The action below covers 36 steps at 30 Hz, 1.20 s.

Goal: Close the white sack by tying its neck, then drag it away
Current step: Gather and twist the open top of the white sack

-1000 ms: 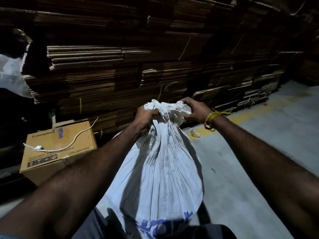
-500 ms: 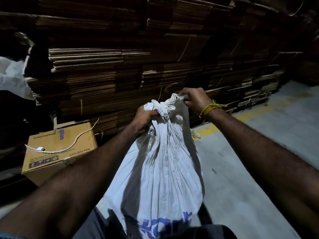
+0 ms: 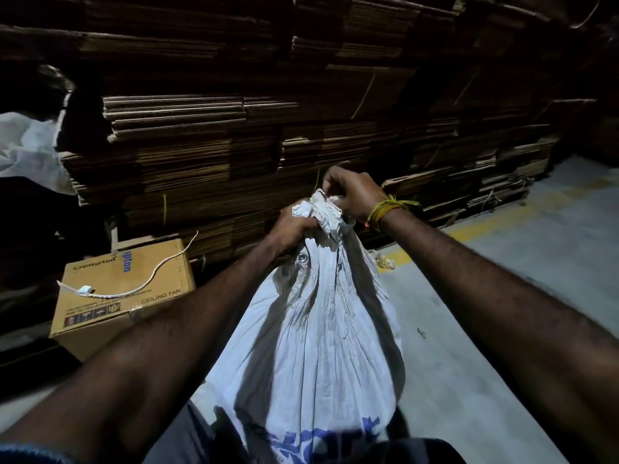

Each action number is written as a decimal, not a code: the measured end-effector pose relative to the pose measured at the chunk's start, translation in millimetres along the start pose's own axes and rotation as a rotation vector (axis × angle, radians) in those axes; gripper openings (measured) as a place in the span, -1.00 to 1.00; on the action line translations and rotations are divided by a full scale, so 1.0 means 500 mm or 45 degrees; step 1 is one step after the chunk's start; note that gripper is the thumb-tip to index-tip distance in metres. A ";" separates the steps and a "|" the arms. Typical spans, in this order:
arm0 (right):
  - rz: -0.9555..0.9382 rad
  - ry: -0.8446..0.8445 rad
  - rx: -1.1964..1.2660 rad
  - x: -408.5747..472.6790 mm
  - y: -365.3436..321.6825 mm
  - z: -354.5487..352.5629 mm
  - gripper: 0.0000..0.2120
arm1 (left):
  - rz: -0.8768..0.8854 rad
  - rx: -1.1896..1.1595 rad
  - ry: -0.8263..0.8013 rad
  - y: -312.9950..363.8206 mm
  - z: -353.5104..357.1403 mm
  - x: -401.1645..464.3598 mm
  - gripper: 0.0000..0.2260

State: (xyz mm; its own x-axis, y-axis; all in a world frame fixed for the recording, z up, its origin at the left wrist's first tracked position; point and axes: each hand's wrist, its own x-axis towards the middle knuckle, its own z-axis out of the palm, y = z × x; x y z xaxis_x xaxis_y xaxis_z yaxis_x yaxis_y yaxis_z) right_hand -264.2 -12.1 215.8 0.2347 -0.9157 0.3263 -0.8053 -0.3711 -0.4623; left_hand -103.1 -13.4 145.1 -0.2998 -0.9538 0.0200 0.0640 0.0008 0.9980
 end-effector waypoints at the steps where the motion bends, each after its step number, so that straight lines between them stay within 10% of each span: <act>1: -0.028 -0.020 -0.003 -0.001 -0.002 0.002 -0.74 | -0.006 -0.004 -0.024 0.002 0.003 -0.002 -0.73; 12: 0.033 -0.086 0.124 -0.004 0.016 0.016 -0.49 | 0.016 0.012 0.003 -0.002 0.009 0.001 -0.57; 26: 0.488 0.398 0.962 -0.060 0.085 0.090 -0.55 | -0.088 -0.103 0.405 0.028 0.086 0.009 -0.78; 32: 0.510 0.193 1.305 -0.128 0.107 0.159 -0.20 | -0.295 -0.188 0.632 0.032 0.099 0.020 -0.83; 36: 0.339 -0.124 0.929 -0.172 0.094 0.233 0.10 | -0.381 -0.295 0.773 0.038 0.105 0.024 -0.77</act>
State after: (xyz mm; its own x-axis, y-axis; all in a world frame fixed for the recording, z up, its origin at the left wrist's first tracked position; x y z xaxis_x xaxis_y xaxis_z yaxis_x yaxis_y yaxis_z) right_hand -258.8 31.1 70.1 0.1576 -0.9850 0.0703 -0.2878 -0.1139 -0.9509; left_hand -155.5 -8.9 167.6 0.2426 -0.9019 -0.3573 0.2822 -0.2868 0.9155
